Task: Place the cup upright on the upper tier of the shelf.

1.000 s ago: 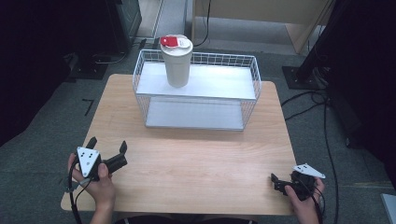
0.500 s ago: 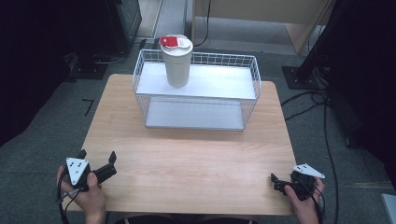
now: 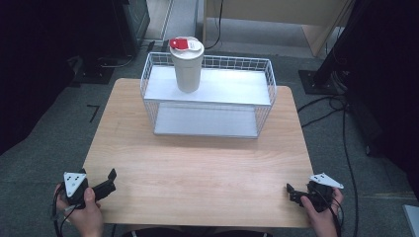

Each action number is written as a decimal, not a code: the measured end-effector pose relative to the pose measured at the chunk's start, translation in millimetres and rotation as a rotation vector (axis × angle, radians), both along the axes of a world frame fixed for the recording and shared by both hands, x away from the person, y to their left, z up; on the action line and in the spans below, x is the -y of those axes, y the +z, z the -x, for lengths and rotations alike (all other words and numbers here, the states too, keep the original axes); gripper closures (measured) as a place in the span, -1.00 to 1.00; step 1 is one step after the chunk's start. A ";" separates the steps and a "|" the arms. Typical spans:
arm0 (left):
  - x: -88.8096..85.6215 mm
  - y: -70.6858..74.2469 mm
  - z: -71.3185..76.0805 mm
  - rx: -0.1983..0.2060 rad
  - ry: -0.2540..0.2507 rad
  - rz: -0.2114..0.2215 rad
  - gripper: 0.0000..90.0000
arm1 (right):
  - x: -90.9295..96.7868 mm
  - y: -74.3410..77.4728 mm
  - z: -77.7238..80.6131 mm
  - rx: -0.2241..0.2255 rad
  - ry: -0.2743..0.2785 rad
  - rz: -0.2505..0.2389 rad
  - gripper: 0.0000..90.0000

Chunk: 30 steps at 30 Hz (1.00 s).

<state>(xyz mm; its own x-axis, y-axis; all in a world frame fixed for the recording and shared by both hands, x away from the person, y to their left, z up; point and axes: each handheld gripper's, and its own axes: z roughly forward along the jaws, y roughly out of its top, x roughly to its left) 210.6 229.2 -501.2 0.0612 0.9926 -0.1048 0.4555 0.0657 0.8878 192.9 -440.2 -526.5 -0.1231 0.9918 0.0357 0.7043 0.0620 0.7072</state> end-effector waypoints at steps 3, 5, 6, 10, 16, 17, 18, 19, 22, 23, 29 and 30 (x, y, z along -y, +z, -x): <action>-3.7 -4.0 -1.7 -0.049 -0.003 0.000 -1.00 | 0.0 0.0 0.0 0.000 0.000 0.000 -1.00; -4.7 -6.2 -3.6 -0.077 -0.006 0.002 -1.00 | 0.2 0.0 -0.1 0.003 0.000 0.000 -1.00; -4.7 -6.2 -3.6 -0.077 -0.006 0.002 -1.00 | 0.2 0.0 -0.1 0.003 0.000 0.000 -1.00; -1.7 -11.3 -8.1 -0.144 -0.018 -0.023 -1.00 | 0.4 0.0 -0.1 0.003 0.001 0.000 -1.00; 4.2 -13.1 -13.5 -0.187 -0.024 -0.060 -1.00 | 0.1 0.0 -0.1 0.002 0.000 0.000 -1.00; 5.3 -13.3 -14.4 -0.199 -0.029 -0.074 -1.00 | 0.0 0.0 0.0 0.001 -0.001 -0.001 -1.00; 6.6 -13.6 -15.4 -0.203 -0.032 -0.084 -1.00 | 0.3 0.0 -0.1 0.003 0.000 0.000 -1.00; 7.6 -13.8 -16.8 -0.214 -0.034 -0.089 -1.00 | 0.4 0.0 -0.1 0.003 0.001 -0.002 -1.00; 8.9 -14.0 -20.5 -0.231 -0.042 -0.089 -1.00 | 0.0 0.0 0.0 0.001 -0.002 -0.001 -1.00; 10.2 -14.3 -23.0 -0.244 -0.049 -0.097 -1.00 | 0.0 0.0 0.0 0.001 -0.002 -0.001 -1.00; 18.0 -17.2 -29.3 -0.310 -0.089 -0.163 -1.00 | 0.3 0.0 -0.1 0.002 0.000 0.000 -1.00; 18.5 -17.7 -30.5 -0.327 -0.098 -0.167 -1.00 | 0.0 0.0 0.1 0.000 0.000 0.000 -1.00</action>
<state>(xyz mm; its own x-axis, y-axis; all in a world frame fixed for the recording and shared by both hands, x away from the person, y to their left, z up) 241.1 210.7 -518.9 0.1464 0.9888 0.0285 0.7135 -0.1255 0.6894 192.8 -440.2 -526.5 -0.1232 0.9917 0.0357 0.7043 0.0620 0.7072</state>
